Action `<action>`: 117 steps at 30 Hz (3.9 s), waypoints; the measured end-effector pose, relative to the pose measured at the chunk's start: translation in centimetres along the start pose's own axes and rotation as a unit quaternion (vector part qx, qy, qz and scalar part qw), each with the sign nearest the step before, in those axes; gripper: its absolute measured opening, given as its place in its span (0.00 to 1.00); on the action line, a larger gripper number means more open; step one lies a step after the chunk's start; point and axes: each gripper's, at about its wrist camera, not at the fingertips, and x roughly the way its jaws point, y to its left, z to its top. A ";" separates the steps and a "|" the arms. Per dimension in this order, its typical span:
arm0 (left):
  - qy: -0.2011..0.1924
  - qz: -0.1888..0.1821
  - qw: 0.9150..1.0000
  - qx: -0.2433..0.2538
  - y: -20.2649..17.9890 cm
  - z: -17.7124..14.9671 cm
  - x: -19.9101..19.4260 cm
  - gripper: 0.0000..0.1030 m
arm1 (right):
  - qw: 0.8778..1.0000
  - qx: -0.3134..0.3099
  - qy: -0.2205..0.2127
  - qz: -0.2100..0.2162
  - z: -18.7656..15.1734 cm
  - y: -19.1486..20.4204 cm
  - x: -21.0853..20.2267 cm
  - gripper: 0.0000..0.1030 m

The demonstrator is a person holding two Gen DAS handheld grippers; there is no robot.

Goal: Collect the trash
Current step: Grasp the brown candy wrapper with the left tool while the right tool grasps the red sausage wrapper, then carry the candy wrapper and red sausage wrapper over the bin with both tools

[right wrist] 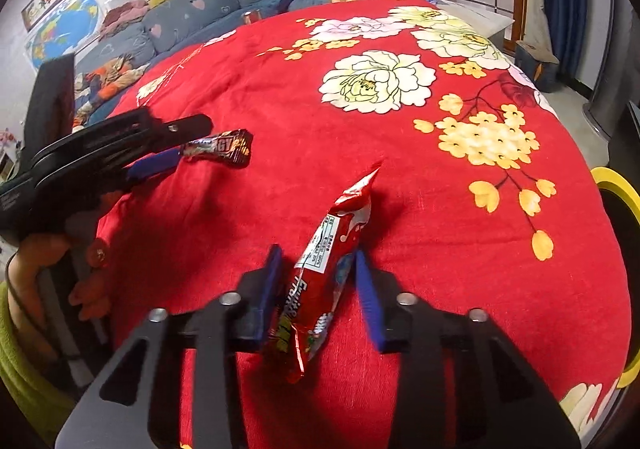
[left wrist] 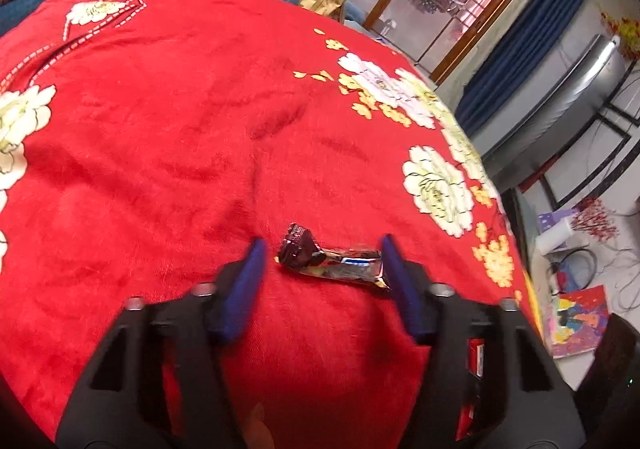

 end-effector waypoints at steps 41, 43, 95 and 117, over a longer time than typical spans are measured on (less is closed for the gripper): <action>-0.047 -0.082 0.984 0.148 -13.1 -2.0 -6.4 0.12 | 0.991 0.084 -0.104 -0.025 -1.1 -8.0 -9.3 0.25; -0.046 -0.085 0.983 0.154 -13.6 -2.2 -6.4 0.12 | 0.990 0.087 -0.107 -0.028 -1.2 -8.4 -9.6 0.25; 0.051 -0.184 0.923 0.335 -30.8 -12.2 -0.7 0.13 | 0.935 0.268 -0.156 -0.172 -8.1 -27.2 -16.2 0.25; 0.100 -0.167 0.904 0.380 -34.8 -14.2 6.4 0.13 | 0.941 0.287 -0.108 -0.140 -10.4 -30.6 -13.2 0.27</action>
